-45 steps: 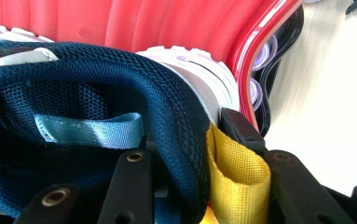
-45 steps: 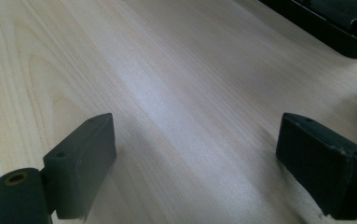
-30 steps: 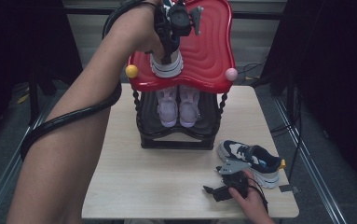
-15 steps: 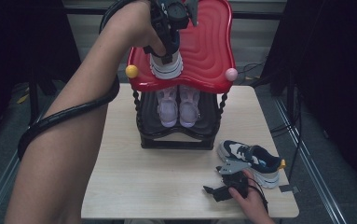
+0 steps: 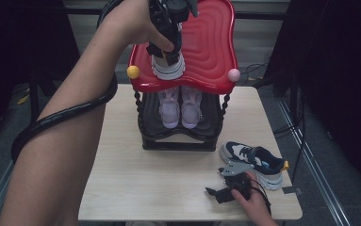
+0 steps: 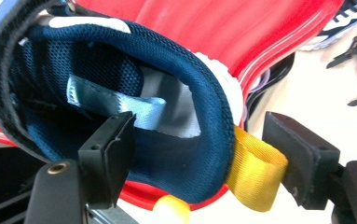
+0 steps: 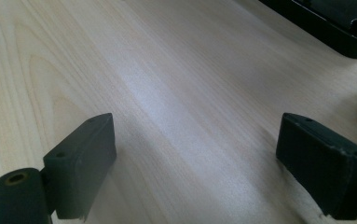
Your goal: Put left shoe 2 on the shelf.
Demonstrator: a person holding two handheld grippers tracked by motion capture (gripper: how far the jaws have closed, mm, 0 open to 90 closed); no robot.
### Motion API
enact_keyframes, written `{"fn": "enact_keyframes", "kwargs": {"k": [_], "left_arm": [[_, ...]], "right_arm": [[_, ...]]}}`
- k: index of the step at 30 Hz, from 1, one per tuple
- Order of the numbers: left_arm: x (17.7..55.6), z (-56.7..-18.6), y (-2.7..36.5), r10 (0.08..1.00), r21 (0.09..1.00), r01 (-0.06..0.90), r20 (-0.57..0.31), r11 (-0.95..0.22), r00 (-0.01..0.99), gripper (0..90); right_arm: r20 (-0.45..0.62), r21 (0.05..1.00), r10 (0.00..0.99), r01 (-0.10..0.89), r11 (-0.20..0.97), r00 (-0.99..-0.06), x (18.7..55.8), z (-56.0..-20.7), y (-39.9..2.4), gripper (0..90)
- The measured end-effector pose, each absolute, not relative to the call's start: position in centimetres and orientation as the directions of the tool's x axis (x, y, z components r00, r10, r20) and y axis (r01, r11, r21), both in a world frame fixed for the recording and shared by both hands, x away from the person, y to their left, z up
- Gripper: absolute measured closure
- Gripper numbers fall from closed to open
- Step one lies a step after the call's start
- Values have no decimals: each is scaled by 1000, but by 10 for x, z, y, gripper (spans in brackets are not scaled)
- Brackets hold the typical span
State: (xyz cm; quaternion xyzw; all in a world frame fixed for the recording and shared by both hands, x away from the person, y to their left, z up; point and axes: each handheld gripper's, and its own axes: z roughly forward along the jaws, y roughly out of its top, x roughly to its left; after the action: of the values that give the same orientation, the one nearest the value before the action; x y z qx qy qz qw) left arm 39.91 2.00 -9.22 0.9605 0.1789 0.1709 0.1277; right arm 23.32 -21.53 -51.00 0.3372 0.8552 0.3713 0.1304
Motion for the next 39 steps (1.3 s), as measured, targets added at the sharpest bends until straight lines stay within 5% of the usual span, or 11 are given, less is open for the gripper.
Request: {"fn": "enact_keyframes", "kwargs": {"k": [39], "left_arm": [[380,-77,70,455,314,377,229,-871,861,223]], "right_arm": [[27,723,674,480,497,-739,233,-510,-215,112]]}}
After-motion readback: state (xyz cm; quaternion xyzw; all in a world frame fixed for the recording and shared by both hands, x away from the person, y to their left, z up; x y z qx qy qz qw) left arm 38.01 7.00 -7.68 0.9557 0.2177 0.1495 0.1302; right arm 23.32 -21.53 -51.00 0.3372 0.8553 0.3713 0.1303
